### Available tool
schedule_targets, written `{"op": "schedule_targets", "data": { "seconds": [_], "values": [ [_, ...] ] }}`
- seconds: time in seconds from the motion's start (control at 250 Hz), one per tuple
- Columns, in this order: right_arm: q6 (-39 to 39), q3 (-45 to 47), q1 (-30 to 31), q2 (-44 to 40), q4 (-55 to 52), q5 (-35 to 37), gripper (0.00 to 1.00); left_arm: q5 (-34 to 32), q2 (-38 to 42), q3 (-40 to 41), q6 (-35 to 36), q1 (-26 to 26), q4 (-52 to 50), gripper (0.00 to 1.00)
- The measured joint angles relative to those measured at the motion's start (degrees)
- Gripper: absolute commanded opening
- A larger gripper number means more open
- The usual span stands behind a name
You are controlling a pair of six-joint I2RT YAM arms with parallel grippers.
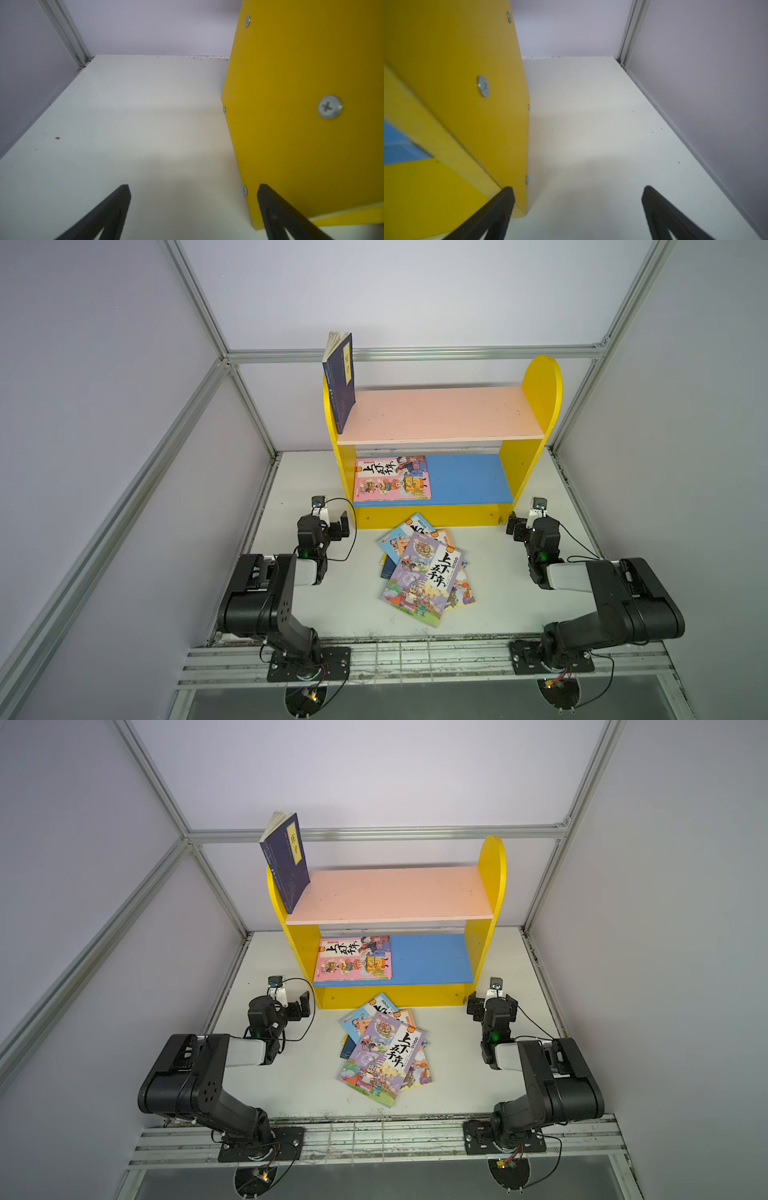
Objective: Stacking books/files
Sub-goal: Move the book among the books.
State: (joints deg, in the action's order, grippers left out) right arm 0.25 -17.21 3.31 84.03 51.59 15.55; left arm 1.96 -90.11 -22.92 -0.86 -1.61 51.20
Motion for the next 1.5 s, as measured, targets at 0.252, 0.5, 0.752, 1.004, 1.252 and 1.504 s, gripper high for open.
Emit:
{"op": "schedule_targets", "data": {
  "seconds": [0.252, 0.5, 0.752, 1.004, 1.252, 1.504],
  "values": [
    [0.0, -0.02, 0.0, 0.0, 0.0, 0.0, 1.0, -0.02, 0.0, 0.0, 0.02, 0.0, 0.0, 1.0],
    [0.02, -0.24, -0.28, 0.0, -0.42, -0.31, 1.0, 0.0, 0.0, 0.0, 0.02, 0.0, 0.0, 1.0],
    [0.2, -0.35, -0.42, 0.04, -0.5, -0.57, 1.0, 0.0, 0.0, 0.0, 0.0, 0.0, 0.0, 1.0],
    [0.22, -0.48, -0.48, 0.04, -0.85, -0.66, 1.0, 0.0, 0.0, 0.0, 0.0, -0.02, -0.15, 1.0],
    [0.81, -1.57, 0.35, -14.23, -10.6, -1.31, 1.0, -1.88, 5.51, -2.47, 0.24, 0.79, -7.02, 1.0],
    [11.19, -9.57, -0.28, -40.35, -33.4, -0.5, 1.0, -11.32, 21.66, -4.0, -7.63, 1.33, -16.74, 1.0]
  ]
}}
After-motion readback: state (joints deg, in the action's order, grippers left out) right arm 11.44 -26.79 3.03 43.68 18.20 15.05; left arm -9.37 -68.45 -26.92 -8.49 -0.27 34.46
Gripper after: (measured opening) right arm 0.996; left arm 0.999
